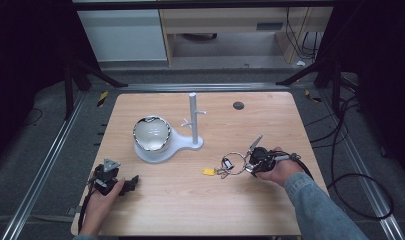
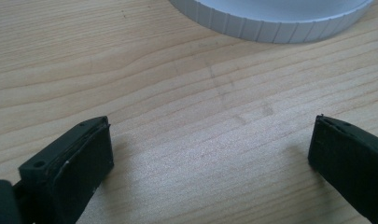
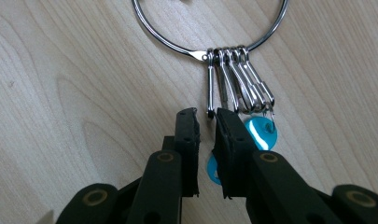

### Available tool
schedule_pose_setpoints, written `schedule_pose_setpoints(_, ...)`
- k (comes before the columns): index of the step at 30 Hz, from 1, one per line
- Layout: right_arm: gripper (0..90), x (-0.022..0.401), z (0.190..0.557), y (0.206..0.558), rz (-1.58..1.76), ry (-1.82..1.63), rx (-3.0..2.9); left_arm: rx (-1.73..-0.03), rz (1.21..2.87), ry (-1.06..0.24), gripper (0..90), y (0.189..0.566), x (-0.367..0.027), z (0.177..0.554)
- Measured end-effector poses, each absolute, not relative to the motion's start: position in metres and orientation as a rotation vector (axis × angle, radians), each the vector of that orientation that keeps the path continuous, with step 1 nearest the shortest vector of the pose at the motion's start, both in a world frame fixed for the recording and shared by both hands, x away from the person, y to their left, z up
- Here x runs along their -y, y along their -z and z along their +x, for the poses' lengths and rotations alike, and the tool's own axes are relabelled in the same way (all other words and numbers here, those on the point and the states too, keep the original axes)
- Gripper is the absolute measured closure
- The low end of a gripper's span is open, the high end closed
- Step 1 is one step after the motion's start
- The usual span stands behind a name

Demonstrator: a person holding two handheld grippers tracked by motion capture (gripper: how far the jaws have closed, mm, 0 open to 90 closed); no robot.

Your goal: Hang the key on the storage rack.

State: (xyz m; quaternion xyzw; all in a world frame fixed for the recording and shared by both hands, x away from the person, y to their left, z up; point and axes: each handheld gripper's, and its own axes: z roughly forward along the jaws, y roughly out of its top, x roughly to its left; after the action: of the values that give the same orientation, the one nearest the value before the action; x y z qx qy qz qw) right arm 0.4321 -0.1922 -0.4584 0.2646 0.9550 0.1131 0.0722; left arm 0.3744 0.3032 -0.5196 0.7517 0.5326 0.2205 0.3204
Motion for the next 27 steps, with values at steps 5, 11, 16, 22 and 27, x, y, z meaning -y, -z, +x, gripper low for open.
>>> schedule_pose_setpoints(5, 80.4, 0.1904, 0.4326, 0.4597, 0.793, -0.334, -2.88, -1.4, 1.976, -0.58, 0.0, 0.5195, -0.3033, 0.3744)
schedule_pose_setpoints(11, 80.9, 0.1889, 0.434, 0.4607, 0.785, -0.32, -2.891, -1.399, 1.975, -0.579, 0.0, 0.5196, -0.3032, 0.3744)
schedule_pose_setpoints(16, 80.6, 0.1872, 0.4354, 0.4607, 0.788, -0.315, -2.894, -1.399, 1.977, -0.581, 0.0, 0.5195, -0.3033, 0.3744)
schedule_pose_setpoints(22, 80.5, 0.1848, 0.4382, 0.4614, 0.783, -0.311, -2.907, -1.399, 1.977, -0.58, 0.0, 0.5195, -0.3033, 0.3744)
schedule_pose_setpoints(27, 80.5, 0.1848, 0.439, 0.4631, 0.788, -0.299, -2.91, -1.399, 1.977, -0.58, 0.0, 0.5195, -0.3034, 0.3744)
